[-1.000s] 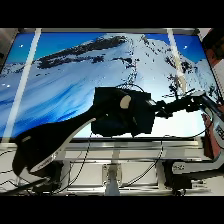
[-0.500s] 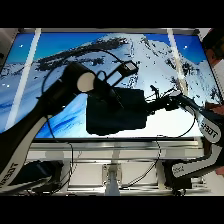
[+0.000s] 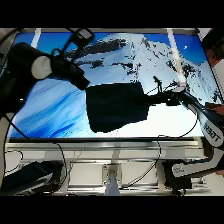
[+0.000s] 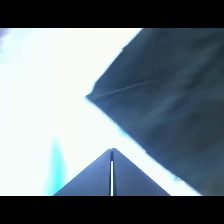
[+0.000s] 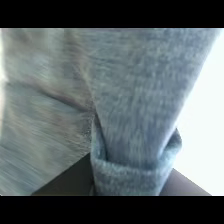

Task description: Fold the clothes and pants, and hang the long-sleeved shirts on hangers.

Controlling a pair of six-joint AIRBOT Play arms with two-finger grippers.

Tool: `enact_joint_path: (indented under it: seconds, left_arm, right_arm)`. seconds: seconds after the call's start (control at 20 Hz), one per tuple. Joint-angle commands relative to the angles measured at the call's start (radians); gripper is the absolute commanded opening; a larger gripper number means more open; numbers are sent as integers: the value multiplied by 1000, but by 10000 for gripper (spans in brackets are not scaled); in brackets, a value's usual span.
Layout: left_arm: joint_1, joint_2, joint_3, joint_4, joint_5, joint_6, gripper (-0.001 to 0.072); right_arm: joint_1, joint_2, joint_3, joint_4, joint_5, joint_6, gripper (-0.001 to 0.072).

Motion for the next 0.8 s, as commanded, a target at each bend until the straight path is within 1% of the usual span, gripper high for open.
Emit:
enact_joint_path:
  seconds: [0.0,0.15,0.25,0.4,0.55,0.65,0.75]
  left_arm:
    - [113,20,0,60,0,-4,27]
    - [119,19,0,59,0,-4,27]
    - [117,19,0,45,0,-4,27]
    - [117,19,0,46,1,-4,27]
    - [117,19,0,46,1,-4,27]
    - [117,19,0,46,0,-4,27]
    - [117,19,0,46,1,-4,27]
  right_arm:
    - [-108,105,53,17,12,-6,37]
    - [-267,241,64,7,12,53,36]
    - [-386,332,64,-37,12,119,36]
    - [-570,459,64,-117,13,212,36]
    - [-762,577,64,-235,15,241,36]
    - [-904,631,64,-290,14,329,36]
    - [-1049,669,64,-328,39,359,36]
